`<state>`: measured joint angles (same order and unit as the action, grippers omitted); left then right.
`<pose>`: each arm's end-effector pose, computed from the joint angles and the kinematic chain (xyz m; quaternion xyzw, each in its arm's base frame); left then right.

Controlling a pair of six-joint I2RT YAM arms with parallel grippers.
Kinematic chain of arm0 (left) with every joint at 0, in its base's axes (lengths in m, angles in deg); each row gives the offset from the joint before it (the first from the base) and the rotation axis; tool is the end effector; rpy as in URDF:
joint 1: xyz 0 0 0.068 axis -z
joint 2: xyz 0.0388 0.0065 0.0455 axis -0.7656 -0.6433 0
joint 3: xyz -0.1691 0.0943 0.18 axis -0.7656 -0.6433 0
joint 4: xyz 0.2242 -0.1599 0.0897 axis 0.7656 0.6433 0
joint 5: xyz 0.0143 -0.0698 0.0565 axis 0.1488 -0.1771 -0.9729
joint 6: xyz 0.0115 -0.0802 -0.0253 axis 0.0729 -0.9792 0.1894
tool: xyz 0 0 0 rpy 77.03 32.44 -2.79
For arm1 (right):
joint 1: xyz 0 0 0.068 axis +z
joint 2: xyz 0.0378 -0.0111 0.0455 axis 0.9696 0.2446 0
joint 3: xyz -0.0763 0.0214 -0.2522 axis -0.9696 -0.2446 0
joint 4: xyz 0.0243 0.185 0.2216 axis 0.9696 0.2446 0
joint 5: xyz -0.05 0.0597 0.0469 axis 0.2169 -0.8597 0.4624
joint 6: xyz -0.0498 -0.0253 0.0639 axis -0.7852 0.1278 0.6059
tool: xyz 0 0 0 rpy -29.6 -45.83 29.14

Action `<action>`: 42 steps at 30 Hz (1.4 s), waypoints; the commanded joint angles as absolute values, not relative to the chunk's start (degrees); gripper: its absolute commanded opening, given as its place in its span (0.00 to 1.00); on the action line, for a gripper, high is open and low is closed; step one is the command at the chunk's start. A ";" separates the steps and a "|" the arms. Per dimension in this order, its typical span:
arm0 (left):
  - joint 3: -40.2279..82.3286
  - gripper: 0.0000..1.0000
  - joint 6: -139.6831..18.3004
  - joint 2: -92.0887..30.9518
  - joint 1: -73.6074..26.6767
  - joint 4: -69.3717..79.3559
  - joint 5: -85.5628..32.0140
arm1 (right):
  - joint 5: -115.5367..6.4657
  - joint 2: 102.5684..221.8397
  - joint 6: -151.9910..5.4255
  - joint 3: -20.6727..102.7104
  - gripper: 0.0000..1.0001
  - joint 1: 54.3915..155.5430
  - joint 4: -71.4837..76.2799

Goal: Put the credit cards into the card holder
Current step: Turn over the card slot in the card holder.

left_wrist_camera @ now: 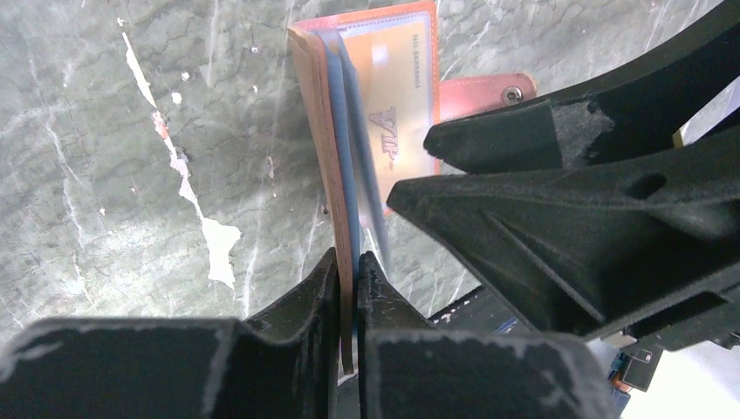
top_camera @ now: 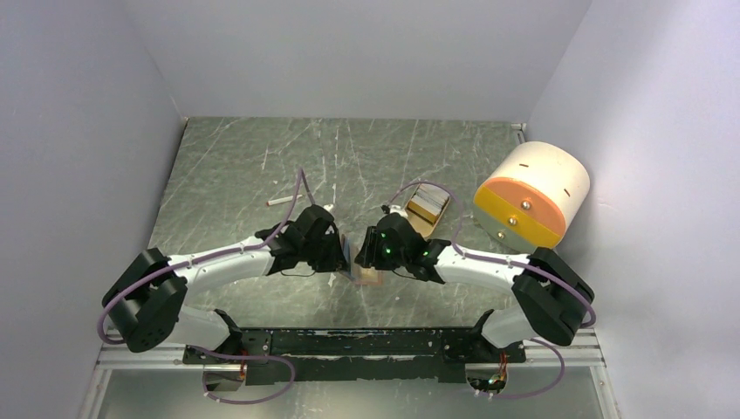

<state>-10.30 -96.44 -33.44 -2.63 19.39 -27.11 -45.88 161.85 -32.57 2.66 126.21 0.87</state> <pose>0.2081 -0.2411 0.1310 0.0238 0.9367 -0.2963 0.1849 0.2110 0.2528 0.1195 -0.0191 0.9151 0.2983 0.2706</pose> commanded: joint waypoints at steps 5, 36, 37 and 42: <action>-13.25 0.12 -97.24 -30.75 -2.33 16.40 -23.71 | -37.97 158.11 -34.74 0.76 0.46 126.22 9.43; -15.14 0.10 -97.04 -34.46 -2.22 5.47 -14.74 | -52.98 170.06 -29.30 -7.61 0.24 126.69 -20.69; -15.01 0.10 -97.17 -34.80 -2.20 6.60 -15.59 | -52.26 169.41 -29.75 -7.47 0.24 126.68 -18.96; -14.01 0.11 -96.10 -35.38 -2.17 10.21 -17.93 | -48.84 165.08 -33.85 -6.46 0.27 124.99 -8.79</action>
